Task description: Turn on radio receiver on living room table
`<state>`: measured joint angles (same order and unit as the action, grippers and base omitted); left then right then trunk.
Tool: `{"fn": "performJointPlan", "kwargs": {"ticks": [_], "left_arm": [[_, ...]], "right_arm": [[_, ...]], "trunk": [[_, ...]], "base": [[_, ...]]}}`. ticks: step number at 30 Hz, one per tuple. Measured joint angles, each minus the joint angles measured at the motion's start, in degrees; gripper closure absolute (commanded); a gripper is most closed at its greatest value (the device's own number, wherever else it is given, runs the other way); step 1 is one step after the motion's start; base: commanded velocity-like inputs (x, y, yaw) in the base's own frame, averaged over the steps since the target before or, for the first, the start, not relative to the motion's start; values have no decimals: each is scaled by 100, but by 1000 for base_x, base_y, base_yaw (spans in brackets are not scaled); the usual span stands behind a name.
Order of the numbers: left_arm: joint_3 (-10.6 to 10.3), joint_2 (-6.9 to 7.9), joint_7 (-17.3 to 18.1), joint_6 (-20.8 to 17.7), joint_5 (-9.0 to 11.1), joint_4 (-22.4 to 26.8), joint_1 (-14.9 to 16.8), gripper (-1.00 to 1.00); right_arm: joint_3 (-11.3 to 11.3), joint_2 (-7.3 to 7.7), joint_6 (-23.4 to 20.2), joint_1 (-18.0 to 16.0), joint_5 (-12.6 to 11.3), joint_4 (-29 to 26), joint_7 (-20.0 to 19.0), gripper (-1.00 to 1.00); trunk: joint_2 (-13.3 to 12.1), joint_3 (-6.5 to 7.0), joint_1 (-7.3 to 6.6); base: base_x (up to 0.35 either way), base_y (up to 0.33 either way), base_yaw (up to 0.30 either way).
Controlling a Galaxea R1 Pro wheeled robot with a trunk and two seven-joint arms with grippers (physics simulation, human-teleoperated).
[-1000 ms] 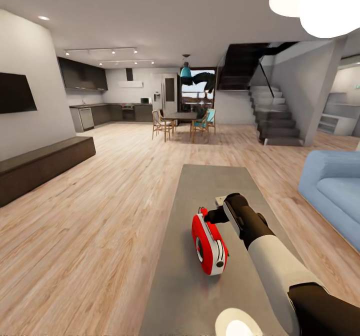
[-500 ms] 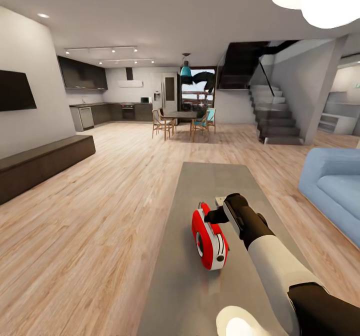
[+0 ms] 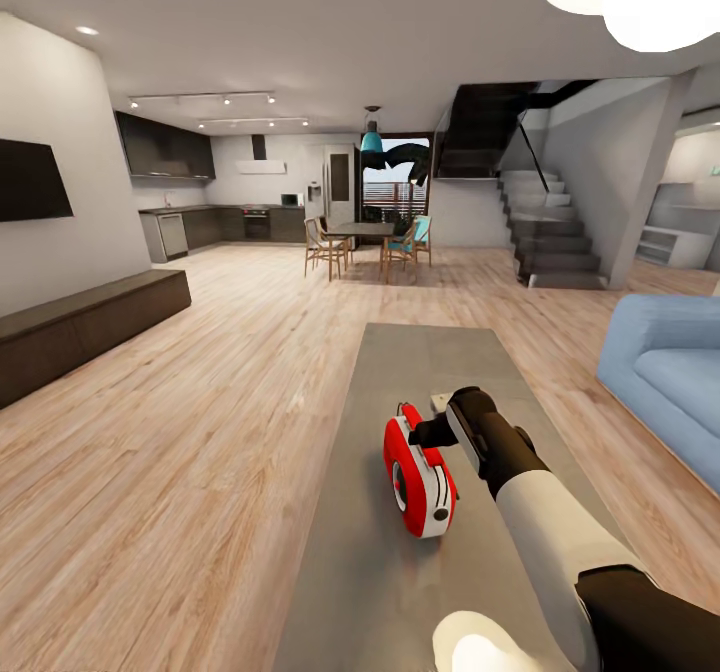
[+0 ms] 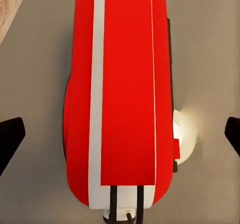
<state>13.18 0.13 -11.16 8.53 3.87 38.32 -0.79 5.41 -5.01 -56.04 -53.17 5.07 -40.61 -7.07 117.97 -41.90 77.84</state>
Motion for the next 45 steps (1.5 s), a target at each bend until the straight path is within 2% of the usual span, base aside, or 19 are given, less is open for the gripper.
{"fn": "performJointPlan", "kwargs": {"ticks": [4, 20, 39, 45], "left_arm": [[0, -1, 0, 0, 0, 0, 0, -100], [0, -4, 0, 0, 0, 0, 0, -100], [0, -3, 0, 0, 0, 0, 0, -100], [0, -4, 0, 0, 0, 0, 0, -100]], "right_arm": [[-2, 0, 4, 0, 2, 0, 3, -100], [4, 0, 19, 0, 3, 77, 4, -100], [4, 0, 32, 0, 5, 142, 12, -100], [4, 0, 32, 0, 3, 149, 12, -100]], "trunk": [[0, 0, 0], [640, -287, 351], [642, -287, 351], [881, -395, 483]], "base": [[0, 0, 0], [0, 0, 0], [0, 0, 0], [0, 0, 0]]}}
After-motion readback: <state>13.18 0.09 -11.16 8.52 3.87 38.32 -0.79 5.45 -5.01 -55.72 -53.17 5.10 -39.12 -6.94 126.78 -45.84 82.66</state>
